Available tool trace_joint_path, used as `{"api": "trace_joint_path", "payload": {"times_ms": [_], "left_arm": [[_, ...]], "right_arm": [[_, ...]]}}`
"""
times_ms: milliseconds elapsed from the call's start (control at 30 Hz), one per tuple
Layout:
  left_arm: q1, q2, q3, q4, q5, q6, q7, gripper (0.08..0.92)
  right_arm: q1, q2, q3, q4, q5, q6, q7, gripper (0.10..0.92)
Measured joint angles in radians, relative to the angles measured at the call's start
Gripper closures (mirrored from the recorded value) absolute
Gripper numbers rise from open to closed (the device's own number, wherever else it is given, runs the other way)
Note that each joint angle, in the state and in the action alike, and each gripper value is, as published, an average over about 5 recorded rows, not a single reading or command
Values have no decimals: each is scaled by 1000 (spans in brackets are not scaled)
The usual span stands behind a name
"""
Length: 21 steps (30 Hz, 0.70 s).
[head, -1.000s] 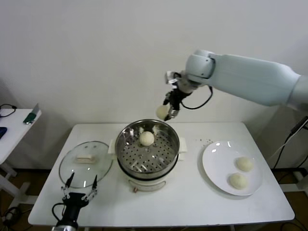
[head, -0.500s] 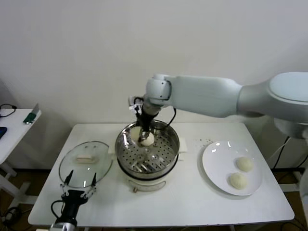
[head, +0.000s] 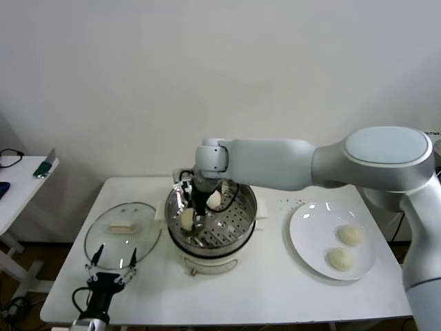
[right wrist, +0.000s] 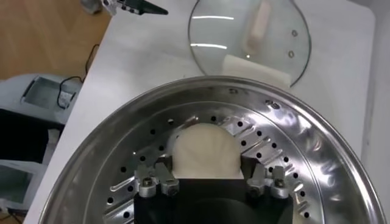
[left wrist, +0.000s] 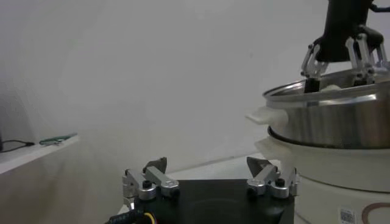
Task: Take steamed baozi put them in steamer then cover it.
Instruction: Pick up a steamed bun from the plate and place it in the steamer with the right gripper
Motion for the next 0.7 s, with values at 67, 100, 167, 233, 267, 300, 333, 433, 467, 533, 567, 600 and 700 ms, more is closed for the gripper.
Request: {"api": "trace_joint_path", "payload": {"times_ms": [67,100,167,233,267,300,333,433,467,533,567,600,700], "left_arm": [[-2,0,2,1,1,1,0,177],[-3,0,2,2,2,2,0,177],[-5,-1,3,4,3,2,0,177],[-7,-1,3,6,4,3,0,177],[-8,-2,4,6,5,3,0,177],[-9,-3,4,7,5,4,0,177],[-10,-4,5,7,6,4,0,177],[-11,-6,7,7,10,5,0,177],[-11,-7,7,7,11,5,0,177],[-9,-7,8,8,12,4,0,177],[-9,-6,8,9,13,4,0,177],[-8,-6,9,9,13,4,0,177],[-10,-3,11,10,15,5,0,177]], "right_arm": [[-3,1,2,-2,-4,-3,1,235],[-4,1,3,-2,-6,-4,1,222],[-4,-1,6,-1,-10,-5,1,208],[-2,-4,9,2,-14,-4,-2,204],[0,-6,10,5,-16,-3,-4,203],[4,-11,11,8,-19,-1,-8,203],[10,-16,11,13,-21,1,-13,203],[39,-44,8,36,-28,13,-31,202],[52,-58,5,46,-30,19,-40,202],[83,-92,-2,72,-34,31,-57,203],[100,-112,-6,86,-36,38,-67,203],[117,-134,-11,101,-39,45,-76,203],[168,-212,-27,154,-52,66,-102,203]]}}
